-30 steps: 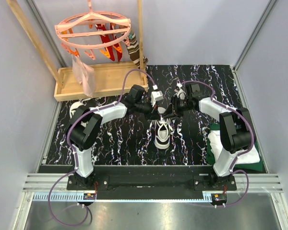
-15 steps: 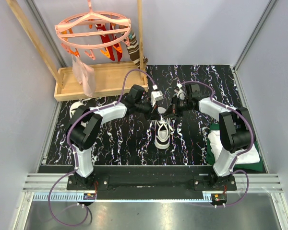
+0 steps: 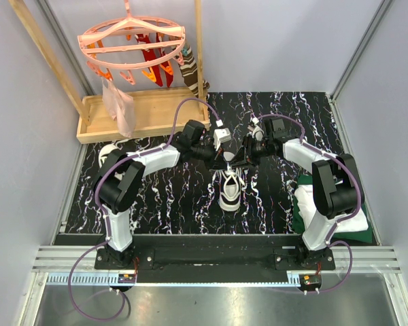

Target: Tie the shoes

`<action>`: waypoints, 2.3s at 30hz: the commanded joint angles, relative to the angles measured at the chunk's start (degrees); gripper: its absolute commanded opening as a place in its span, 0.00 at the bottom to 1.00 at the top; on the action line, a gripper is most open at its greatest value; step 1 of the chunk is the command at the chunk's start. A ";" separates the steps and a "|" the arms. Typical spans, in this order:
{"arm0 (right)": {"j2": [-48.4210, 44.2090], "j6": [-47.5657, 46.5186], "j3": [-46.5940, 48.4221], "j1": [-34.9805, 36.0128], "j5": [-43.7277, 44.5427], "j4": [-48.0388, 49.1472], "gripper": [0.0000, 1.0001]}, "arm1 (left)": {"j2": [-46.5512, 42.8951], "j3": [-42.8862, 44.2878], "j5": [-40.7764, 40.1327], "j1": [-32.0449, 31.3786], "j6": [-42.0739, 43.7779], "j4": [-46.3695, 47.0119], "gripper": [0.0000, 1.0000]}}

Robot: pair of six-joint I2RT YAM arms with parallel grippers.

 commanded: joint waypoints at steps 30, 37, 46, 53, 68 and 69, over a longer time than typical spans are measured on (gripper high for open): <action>1.89 7.74 -3.34 -0.35 -4.62 8.56 0.00 | 0.11 0.78 3.19 -0.06 -4.78 6.43 0.01; -1.10 6.96 -4.48 -1.14 -3.39 8.21 0.00 | -1.56 -1.41 2.40 1.26 -3.73 6.60 0.15; -4.09 2.56 -4.93 -1.31 0.22 4.70 0.00 | -4.02 -3.35 2.40 2.75 -2.85 6.51 0.31; -5.50 0.62 -4.93 -1.31 2.24 3.29 0.00 | -5.87 -4.76 2.48 4.07 -2.76 6.69 0.38; -6.46 -3.15 -4.58 -1.31 2.33 0.56 0.00 | -5.61 -5.02 0.29 8.38 -18.91 11.34 0.86; -6.72 -3.33 -4.49 -1.31 2.33 0.48 0.00 | -5.70 -5.37 0.11 8.46 -20.93 13.87 0.95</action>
